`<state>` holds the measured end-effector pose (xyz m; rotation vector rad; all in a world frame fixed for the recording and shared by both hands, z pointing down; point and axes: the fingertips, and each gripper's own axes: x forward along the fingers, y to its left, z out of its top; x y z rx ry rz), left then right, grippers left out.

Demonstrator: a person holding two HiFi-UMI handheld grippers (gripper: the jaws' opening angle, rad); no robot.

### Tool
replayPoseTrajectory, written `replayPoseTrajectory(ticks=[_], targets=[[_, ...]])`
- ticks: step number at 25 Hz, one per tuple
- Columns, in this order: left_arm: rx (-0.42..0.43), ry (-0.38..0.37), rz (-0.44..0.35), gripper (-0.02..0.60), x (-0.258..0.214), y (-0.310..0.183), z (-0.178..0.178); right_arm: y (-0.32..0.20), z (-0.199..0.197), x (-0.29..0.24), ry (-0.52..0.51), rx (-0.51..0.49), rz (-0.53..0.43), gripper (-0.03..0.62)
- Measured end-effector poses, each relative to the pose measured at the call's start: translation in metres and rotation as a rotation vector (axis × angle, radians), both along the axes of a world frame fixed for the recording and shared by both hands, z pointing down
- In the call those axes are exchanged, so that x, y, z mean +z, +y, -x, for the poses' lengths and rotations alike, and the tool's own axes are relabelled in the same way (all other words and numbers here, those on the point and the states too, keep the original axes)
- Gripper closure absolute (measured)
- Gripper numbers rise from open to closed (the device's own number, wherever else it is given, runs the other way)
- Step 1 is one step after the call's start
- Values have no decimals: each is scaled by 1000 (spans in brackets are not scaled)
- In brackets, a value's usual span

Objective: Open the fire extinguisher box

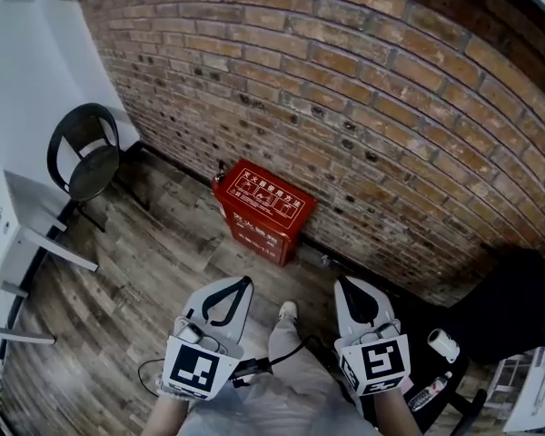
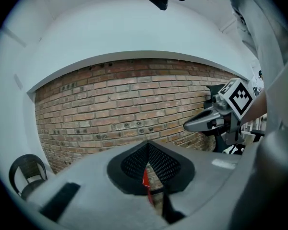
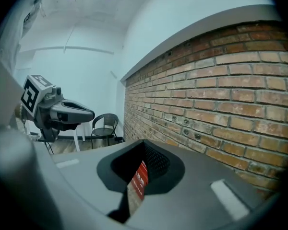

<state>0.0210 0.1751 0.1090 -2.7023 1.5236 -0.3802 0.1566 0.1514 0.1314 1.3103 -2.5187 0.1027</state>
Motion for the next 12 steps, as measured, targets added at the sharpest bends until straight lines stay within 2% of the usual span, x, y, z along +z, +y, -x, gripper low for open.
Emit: replayPoseTrajectory(ticks=[4,9,12], targets=[[-36,25,28,584,6,-46,3,-47,2,9,9,-21,32,586],[-77,-2,34,584,13,-107,7,-110,9,16,19,-79,57,586],[-113,17,50,584,14,-135,12,-138,12,18,24,-102,66,586]])
